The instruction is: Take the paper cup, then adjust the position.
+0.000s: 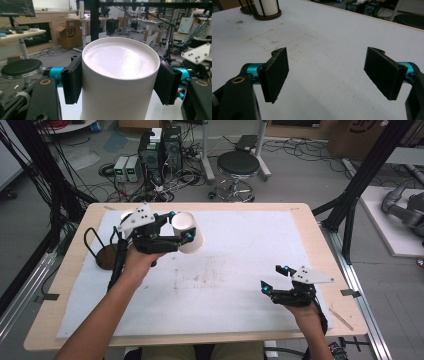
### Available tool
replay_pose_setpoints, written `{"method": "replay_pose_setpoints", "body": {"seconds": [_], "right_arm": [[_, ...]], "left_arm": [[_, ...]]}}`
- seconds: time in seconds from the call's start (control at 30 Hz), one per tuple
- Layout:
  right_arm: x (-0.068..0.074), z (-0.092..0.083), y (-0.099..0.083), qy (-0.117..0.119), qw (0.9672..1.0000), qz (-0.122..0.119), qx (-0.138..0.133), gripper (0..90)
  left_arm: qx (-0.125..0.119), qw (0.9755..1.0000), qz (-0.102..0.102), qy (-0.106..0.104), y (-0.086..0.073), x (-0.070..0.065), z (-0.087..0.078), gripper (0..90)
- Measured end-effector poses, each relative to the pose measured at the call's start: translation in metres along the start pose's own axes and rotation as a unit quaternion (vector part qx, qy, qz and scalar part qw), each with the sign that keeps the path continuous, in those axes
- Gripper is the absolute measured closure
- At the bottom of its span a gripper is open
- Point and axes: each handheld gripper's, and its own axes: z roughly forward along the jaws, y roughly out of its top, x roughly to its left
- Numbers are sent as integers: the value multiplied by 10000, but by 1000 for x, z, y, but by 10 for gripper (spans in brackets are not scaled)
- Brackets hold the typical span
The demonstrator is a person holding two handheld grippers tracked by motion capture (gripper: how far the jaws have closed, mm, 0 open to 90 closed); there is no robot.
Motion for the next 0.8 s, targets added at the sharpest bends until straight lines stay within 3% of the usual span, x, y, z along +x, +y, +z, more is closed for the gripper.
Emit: {"method": "replay_pose_setpoints", "body": {"seconds": [0.03,0.07,0.2,0.33,0.8], "right_arm": [[0,0,0,0,10000,0,0,203],[2,3,0,76,10000,0,57,203],[5,6,2,160,9998,-28,85,204],[7,9,3,220,9997,-32,90,203],[12,8,5,323,9995,-62,38,203]], "left_arm": [[0,10000,0,0,0,0,0,331],[21,9999,-75,-86,-11,0,3,331],[92,9995,-196,-248,-29,-1,10,331],[160,9990,-239,-339,-39,-4,12,330],[212,9984,-242,-459,-45,-13,17,330]]}}
